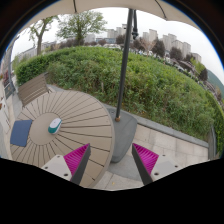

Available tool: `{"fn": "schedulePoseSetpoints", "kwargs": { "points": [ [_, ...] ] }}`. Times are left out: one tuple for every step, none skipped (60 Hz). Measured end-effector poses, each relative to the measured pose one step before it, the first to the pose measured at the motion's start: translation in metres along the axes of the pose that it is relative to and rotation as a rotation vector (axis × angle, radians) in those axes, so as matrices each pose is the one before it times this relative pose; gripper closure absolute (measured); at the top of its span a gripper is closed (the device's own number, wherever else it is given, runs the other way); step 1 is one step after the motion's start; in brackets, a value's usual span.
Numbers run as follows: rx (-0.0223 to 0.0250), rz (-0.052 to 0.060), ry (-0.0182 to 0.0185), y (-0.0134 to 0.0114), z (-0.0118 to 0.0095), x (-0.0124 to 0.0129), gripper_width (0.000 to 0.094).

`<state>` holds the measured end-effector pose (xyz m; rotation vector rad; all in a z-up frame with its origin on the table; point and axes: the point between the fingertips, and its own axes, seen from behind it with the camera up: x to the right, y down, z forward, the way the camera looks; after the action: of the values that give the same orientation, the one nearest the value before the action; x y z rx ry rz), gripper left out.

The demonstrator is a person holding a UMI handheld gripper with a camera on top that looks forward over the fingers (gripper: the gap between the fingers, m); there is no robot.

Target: Arrange mouse

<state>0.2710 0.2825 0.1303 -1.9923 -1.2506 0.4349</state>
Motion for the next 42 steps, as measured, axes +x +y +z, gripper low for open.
{"fn": "schedulePoseSetpoints", "kwargs": {
  "points": [
    [0.00055,-0.0048,-0.00469,-0.00002,-0.00014,-0.00142,0.0083],
    [-0.00134,-0.0055,-0.00519,-0.00053,-0.00611,-0.00105,0.0082],
    [0.00068,-0.0072,-0.00436,-0.00008,-0.00030,-0.00206,0.0084],
    [0.00116,-0.0076,-0.00450,-0.00023,-0.00030,-0.00256,0.0083],
    [0.00342,-0.0078,-0.00300,0.00035,0.00538,-0.00348,0.0084],
    [0.00127,-0.0060,-0.00332,-0.00036,-0.00075,-0.00316,0.0085],
    [0.00151,-0.0046,-0.00446,0.00061,-0.00095,0.00094,0.0086],
    [0.00035,-0.0046,-0.00401,-0.00036,-0.00041,-0.00410,0.0086],
    [0.00014,-0.0042,-0.00476,0.00027,-0.00035,-0.00540,0.0085],
    [0.00029,-0.0028,-0.00499,0.00067,-0.00010,-0.00619,0.0084],
    [-0.00021,-0.0017,-0.00676,0.00045,-0.00025,-0.00546,0.0086],
    [-0.00076,-0.0003,-0.00706,0.00059,-0.00034,-0.00601,0.0085],
    [-0.00177,0.0006,-0.00634,0.00107,-0.00046,-0.00581,0.0085],
    [-0.00294,0.0015,-0.00571,0.00143,0.00000,-0.00572,0.0084],
    [-0.00327,0.0023,-0.00677,0.00147,-0.00020,-0.00601,0.0085],
    [-0.00273,0.0020,-0.00761,0.00134,0.00008,-0.00629,0.0085],
    [-0.00117,0.0007,-0.00885,0.00070,-0.00004,-0.00621,0.0085],
    [0.00094,-0.0001,-0.00869,0.00003,-0.00018,-0.00618,0.0083],
    [0.00266,-0.0015,-0.00720,-0.00046,-0.00069,-0.00565,0.0083],
    [0.00416,-0.0021,-0.00487,-0.00028,-0.00018,-0.00484,0.0084],
    [0.00389,-0.0032,-0.00323,-0.00015,-0.00026,-0.00463,0.0084],
    [0.00327,-0.0037,-0.00243,-0.00042,0.00019,-0.00496,0.0084],
    [0.00281,-0.0046,-0.00315,0.00032,-0.00065,-0.00495,0.0085],
    [0.00231,-0.0042,-0.00333,0.00032,-0.00051,-0.00480,0.0085],
    [0.00162,-0.0047,-0.00345,0.00044,-0.00060,-0.00492,0.0085],
    [0.00001,-0.0050,-0.00353,0.00061,-0.00075,-0.00493,0.0084],
    [-0.00180,-0.0046,-0.00328,0.00136,-0.00064,-0.00511,0.0084],
    [-0.00249,-0.0034,-0.00416,0.00104,-0.00069,-0.00545,0.0084],
    [-0.00195,-0.0025,-0.00527,0.00085,-0.00051,-0.00594,0.0084],
    [-0.00073,-0.0021,-0.00659,0.00091,-0.00109,-0.00644,0.0084],
    [0.00121,-0.0023,-0.00794,0.00006,-0.00086,-0.00648,0.0085],
    [0.00250,-0.0025,-0.00841,-0.00007,-0.00121,-0.00655,0.0085],
    [0.00347,-0.0030,-0.00817,-0.00034,-0.00098,-0.00656,0.0083],
    [0.00392,-0.0049,-0.00831,-0.00038,-0.00103,-0.00649,0.0082],
    [0.00448,-0.0062,-0.00840,-0.00044,-0.00115,-0.00632,0.0081],
    [0.00466,-0.0080,-0.00757,-0.00015,-0.00059,-0.00632,0.0084],
    [0.00443,-0.0091,-0.00714,-0.00025,-0.00064,-0.00606,0.0084],
    [0.00445,-0.0088,-0.00625,-0.00006,-0.00067,-0.00610,0.0084],
    [0.00341,-0.0080,-0.00448,0.00012,-0.00081,-0.00544,0.0084],
    [0.00269,-0.0063,-0.00269,0.00027,-0.00071,-0.00515,0.0082],
    [0.00243,-0.0051,-0.00229,0.00047,-0.00052,-0.00506,0.0083],
    [0.00255,-0.0035,-0.00203,0.00045,-0.00043,-0.00484,0.0084]
  ]
}}
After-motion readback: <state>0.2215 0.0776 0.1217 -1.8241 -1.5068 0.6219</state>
